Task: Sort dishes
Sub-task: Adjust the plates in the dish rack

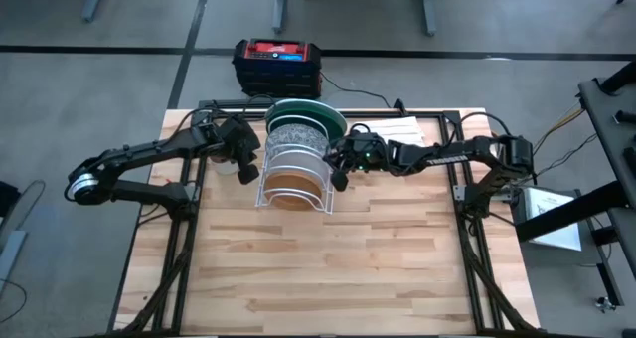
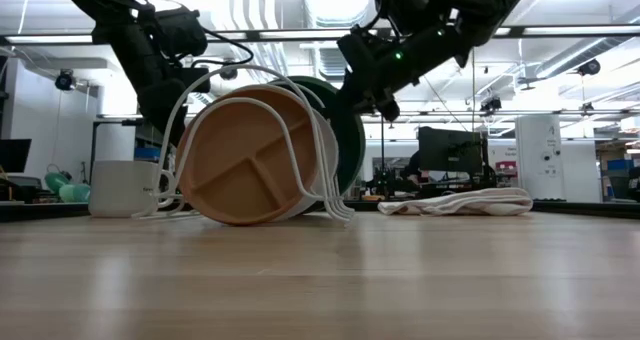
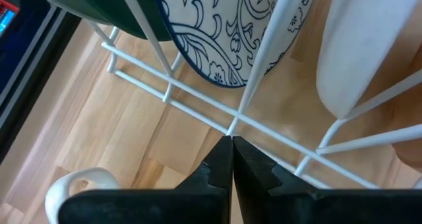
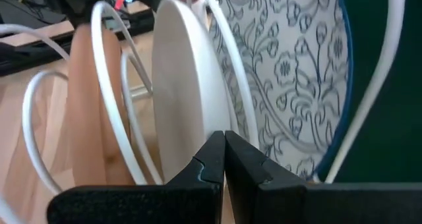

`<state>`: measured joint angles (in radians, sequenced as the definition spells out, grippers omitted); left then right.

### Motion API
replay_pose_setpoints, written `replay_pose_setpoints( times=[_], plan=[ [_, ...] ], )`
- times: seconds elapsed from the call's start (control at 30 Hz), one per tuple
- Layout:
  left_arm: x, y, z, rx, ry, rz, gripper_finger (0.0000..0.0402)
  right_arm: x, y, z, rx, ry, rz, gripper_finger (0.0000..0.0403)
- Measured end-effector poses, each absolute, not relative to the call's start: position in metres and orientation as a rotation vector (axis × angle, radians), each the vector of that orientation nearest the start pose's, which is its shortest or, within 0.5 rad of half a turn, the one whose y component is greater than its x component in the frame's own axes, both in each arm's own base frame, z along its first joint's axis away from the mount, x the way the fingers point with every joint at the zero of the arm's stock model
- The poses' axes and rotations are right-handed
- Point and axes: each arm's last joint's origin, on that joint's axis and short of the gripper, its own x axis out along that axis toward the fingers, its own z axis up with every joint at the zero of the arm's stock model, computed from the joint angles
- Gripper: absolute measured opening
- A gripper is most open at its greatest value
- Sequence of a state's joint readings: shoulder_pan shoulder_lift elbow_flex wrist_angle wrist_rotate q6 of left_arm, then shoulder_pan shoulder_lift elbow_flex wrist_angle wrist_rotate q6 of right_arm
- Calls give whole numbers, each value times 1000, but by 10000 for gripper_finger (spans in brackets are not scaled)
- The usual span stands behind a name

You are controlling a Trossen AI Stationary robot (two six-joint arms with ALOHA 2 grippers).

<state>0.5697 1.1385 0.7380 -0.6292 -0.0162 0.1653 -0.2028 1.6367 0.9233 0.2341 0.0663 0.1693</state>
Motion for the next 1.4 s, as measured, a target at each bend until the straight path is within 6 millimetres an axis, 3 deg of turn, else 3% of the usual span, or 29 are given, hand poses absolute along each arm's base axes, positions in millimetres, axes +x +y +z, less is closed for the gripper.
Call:
replay_pose_setpoints(
  times=[0.17, 0.33, 0.57, 0.73, 0.93, 1.4],
  plan=[
    [175, 113, 220, -148, 1042, 451, 0, 343, -73, 214, 176, 477, -305, 2],
    [170, 108, 219, -166, 1087, 441, 0, 330, -69, 225, 156, 570, -366, 2],
    [165, 97, 229, -213, 1064, 421, 0, 317, -47, 233, 71, 647, -267, 2],
    [166, 77, 237, -200, 1006, 234, 0, 317, -23, 223, -4, 696, -26, 2],
    [169, 54, 243, -241, 959, 89, 0, 321, -9, 209, 18, 742, 8, 2],
    [183, 32, 236, -240, 1011, 144, 0, 340, 15, 190, 64, 686, -15, 9]
  ],
)
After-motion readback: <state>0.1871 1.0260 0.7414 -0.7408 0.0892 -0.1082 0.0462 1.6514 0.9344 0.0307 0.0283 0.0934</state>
